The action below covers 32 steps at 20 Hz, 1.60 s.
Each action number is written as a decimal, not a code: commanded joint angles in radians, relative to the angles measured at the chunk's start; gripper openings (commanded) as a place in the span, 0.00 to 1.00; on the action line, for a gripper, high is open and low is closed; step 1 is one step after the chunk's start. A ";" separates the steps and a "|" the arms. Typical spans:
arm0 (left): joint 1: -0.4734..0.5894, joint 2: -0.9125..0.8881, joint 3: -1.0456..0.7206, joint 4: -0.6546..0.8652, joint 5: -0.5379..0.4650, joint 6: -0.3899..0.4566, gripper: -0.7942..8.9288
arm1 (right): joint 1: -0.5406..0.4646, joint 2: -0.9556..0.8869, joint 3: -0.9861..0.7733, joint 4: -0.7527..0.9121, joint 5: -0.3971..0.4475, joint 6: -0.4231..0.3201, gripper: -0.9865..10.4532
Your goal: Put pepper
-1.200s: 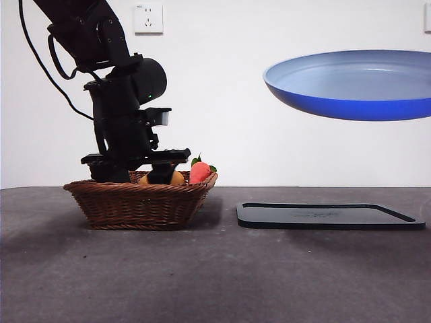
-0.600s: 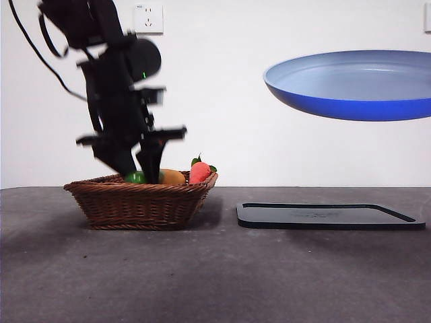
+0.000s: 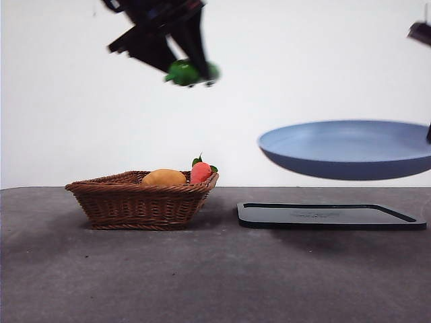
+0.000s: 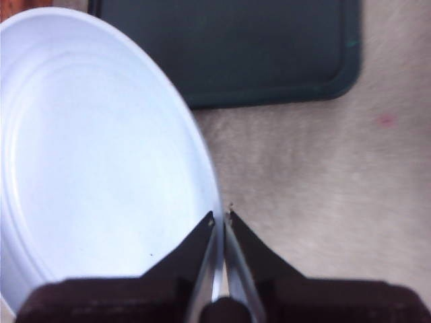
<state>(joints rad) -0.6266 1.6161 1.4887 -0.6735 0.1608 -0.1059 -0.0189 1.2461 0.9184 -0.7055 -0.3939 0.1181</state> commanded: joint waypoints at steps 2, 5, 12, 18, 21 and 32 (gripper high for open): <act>-0.140 0.047 0.018 0.016 -0.003 0.005 0.21 | 0.008 0.075 0.020 0.035 -0.051 0.051 0.09; -0.231 0.106 0.018 0.098 -0.045 0.006 0.21 | 0.017 0.099 0.020 0.032 -0.053 0.051 0.09; -0.282 0.256 0.018 0.171 -0.082 0.033 0.21 | 0.021 0.100 0.020 0.021 -0.053 0.050 0.09; -0.291 0.301 0.018 0.170 -0.079 0.038 0.21 | 0.021 0.100 0.020 0.021 -0.053 0.050 0.09; -0.297 0.301 0.018 0.165 -0.079 0.039 0.25 | 0.021 0.100 0.020 0.021 -0.053 0.050 0.09; -0.303 0.271 0.018 0.157 -0.079 0.039 0.33 | 0.021 0.100 0.020 -0.001 -0.052 0.050 0.09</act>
<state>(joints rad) -0.9169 1.8893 1.4887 -0.5220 0.0814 -0.0780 0.0002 1.3357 0.9184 -0.7120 -0.4381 0.1616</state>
